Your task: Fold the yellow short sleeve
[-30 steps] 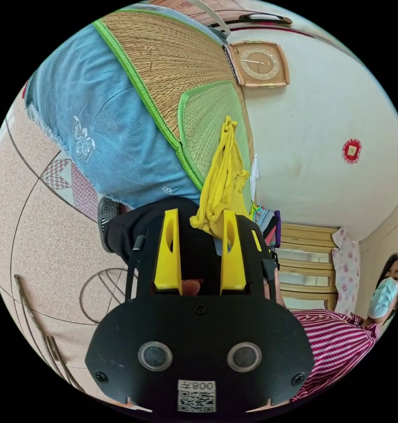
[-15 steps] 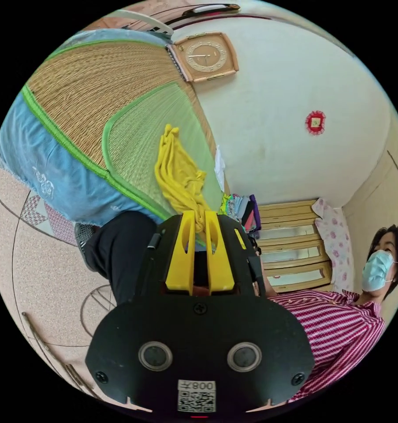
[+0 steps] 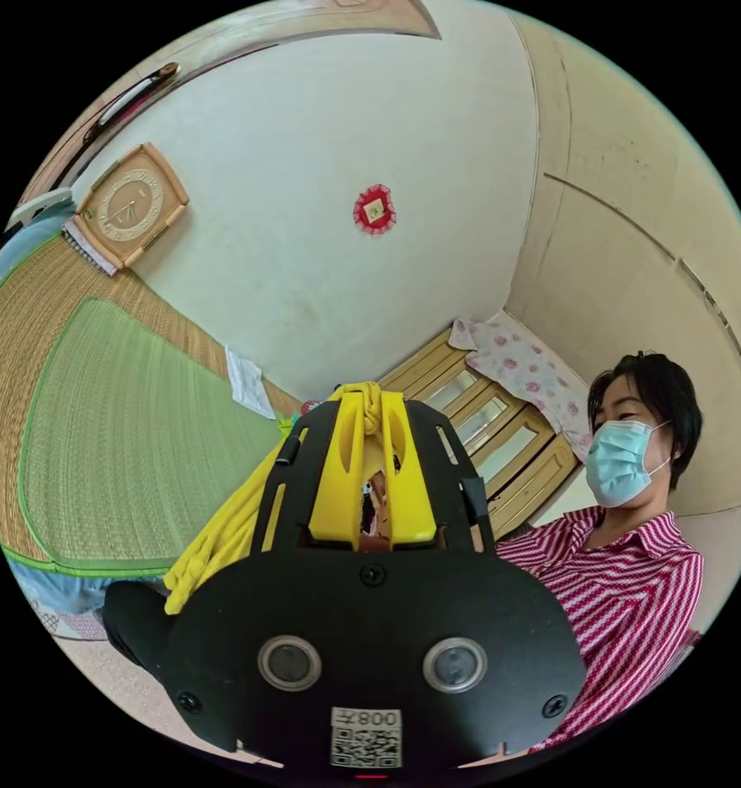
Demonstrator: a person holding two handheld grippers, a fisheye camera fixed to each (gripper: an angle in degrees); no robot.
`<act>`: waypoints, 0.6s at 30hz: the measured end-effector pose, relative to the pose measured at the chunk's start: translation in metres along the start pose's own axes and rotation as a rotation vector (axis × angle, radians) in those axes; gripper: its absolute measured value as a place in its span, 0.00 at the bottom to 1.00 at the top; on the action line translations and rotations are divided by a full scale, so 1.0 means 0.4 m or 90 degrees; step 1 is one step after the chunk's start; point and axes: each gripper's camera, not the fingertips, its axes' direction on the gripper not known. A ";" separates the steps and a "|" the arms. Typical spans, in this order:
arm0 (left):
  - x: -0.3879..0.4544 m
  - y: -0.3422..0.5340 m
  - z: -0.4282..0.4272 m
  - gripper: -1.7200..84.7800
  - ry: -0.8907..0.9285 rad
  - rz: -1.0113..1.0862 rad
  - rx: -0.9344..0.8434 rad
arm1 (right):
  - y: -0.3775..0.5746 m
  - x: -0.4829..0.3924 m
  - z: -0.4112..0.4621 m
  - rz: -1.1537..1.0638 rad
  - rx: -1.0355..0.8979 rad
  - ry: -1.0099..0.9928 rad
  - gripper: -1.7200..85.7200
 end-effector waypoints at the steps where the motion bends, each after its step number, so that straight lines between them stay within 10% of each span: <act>1: 0.004 0.003 0.015 0.06 0.010 -0.001 0.000 | 0.006 -0.007 -0.012 -0.004 0.003 0.000 0.03; 18: -0.061 0.029 0.268 0.06 0.039 0.003 -0.076 | 0.162 -0.068 -0.279 -0.025 0.071 0.029 0.03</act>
